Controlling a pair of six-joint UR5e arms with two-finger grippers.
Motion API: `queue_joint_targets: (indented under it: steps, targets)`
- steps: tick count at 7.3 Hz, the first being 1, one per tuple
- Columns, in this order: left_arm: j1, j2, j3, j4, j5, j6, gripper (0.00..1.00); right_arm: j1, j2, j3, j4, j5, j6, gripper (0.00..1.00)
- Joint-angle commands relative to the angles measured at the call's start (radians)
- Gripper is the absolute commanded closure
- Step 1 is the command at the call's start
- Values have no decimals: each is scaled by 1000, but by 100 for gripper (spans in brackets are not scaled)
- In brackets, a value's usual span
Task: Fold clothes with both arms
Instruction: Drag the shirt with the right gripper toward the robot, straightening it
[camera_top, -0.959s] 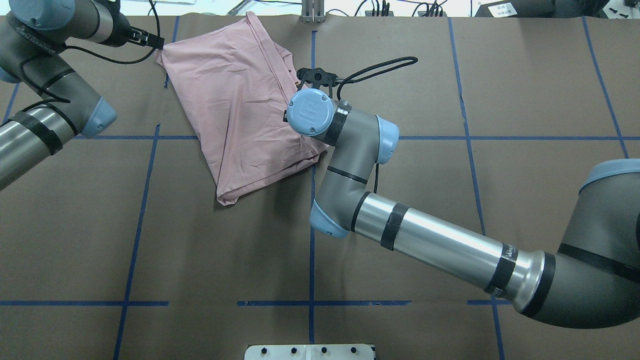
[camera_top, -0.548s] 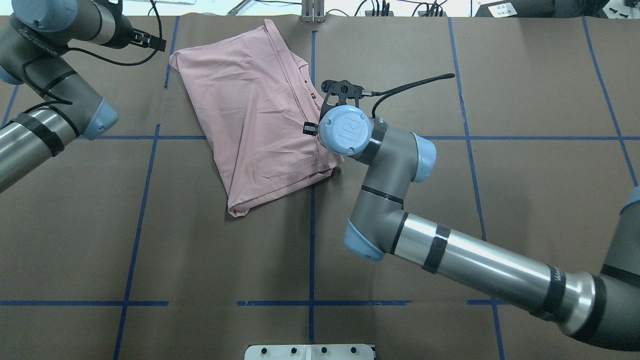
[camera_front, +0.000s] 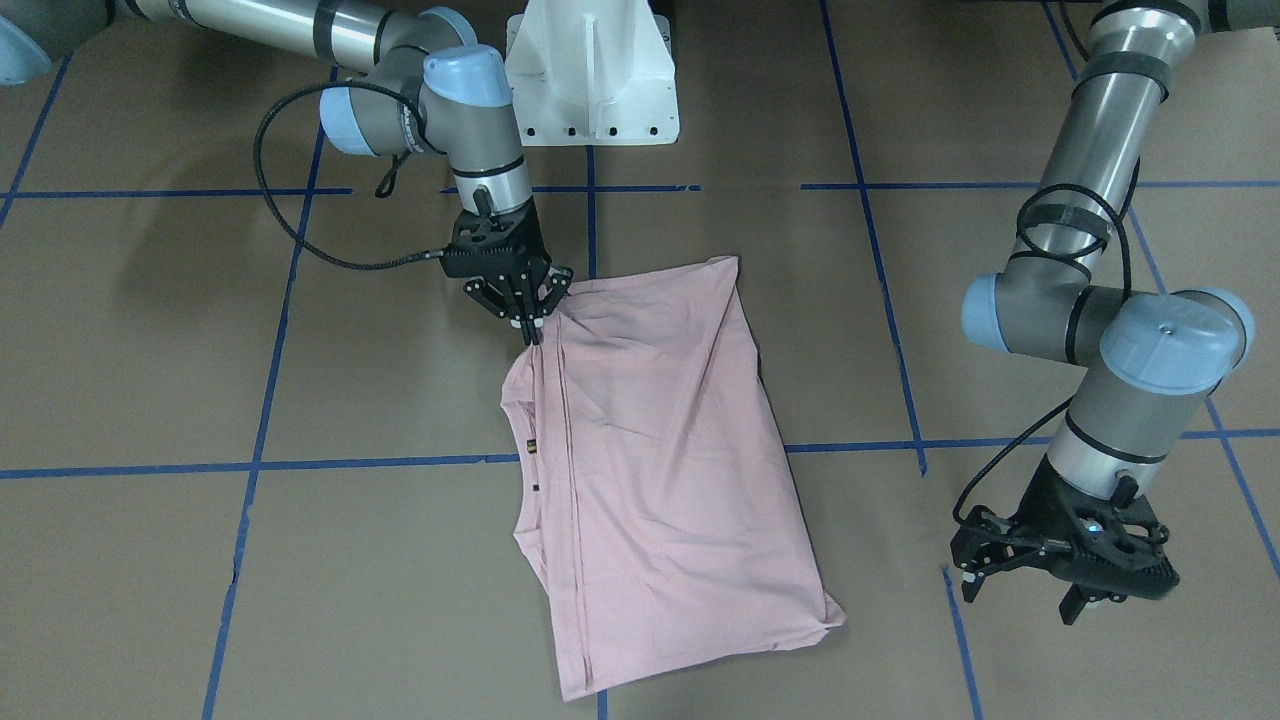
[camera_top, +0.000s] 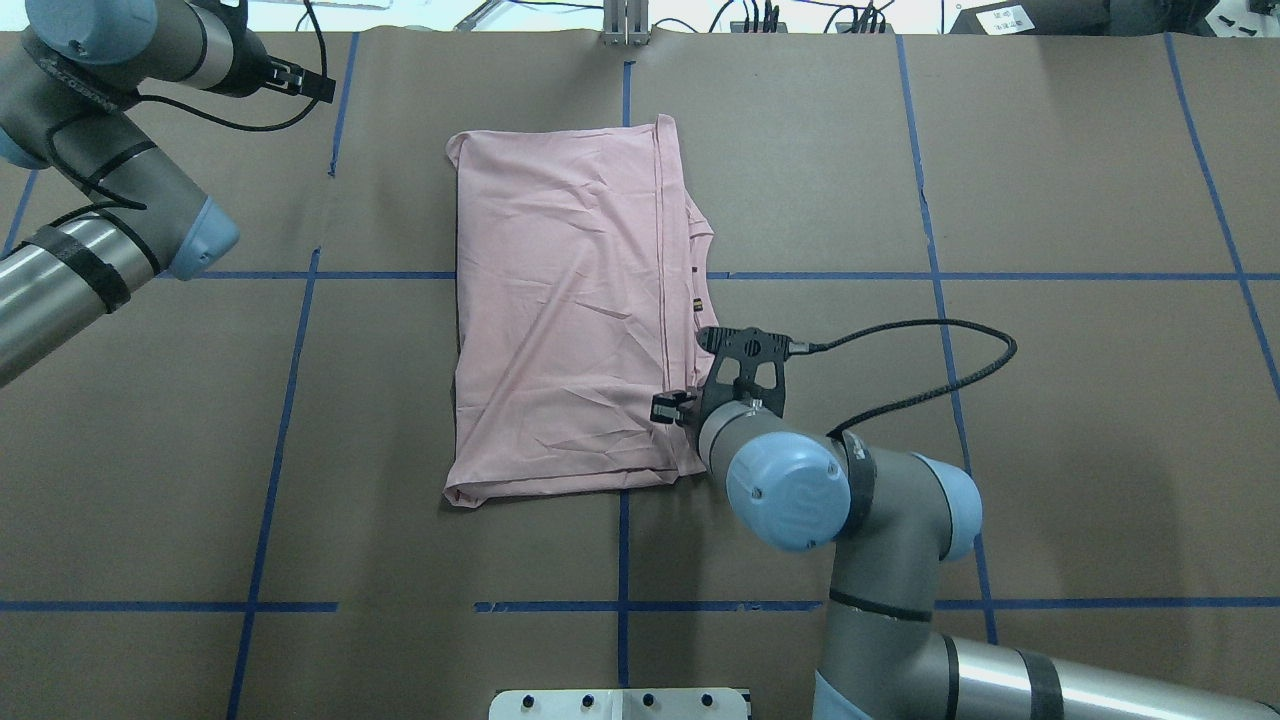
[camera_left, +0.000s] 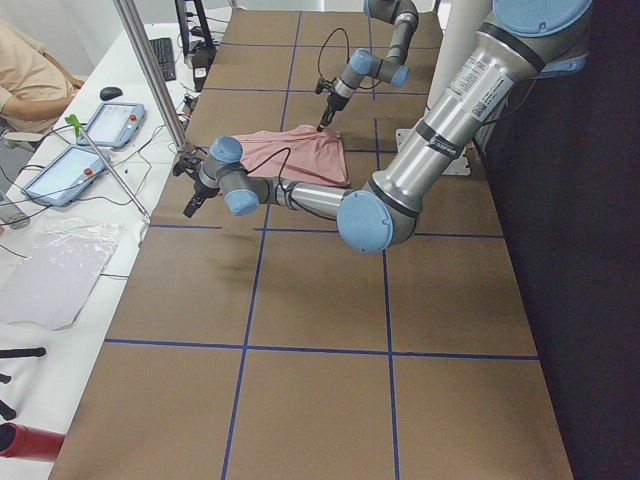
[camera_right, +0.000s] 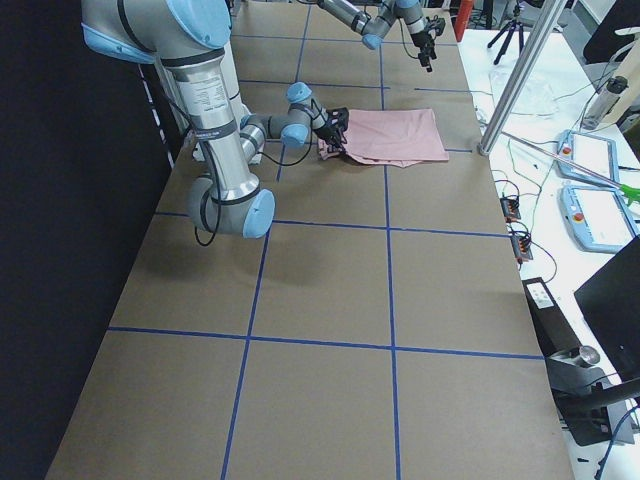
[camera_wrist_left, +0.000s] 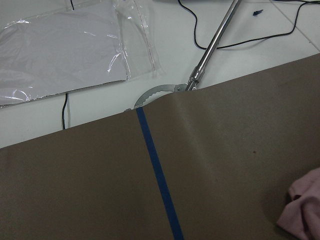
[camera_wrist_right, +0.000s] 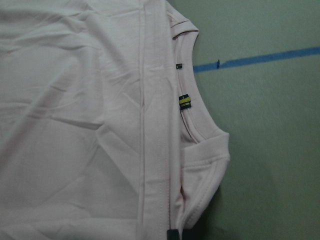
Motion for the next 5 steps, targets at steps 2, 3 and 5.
queue_joint_targets:
  steps: [2,3,5]
  targets:
    - [8,1,-19,2,0,-29,0,-92,-62,26,-1,-110,32,56]
    - [15,1,-30,2,0,-38,0,-96,-81,35,-1,-126,18,1]
    - [22,10,-88,15,-5,-78,0,-93,-128,139,-1,-81,-92,0]
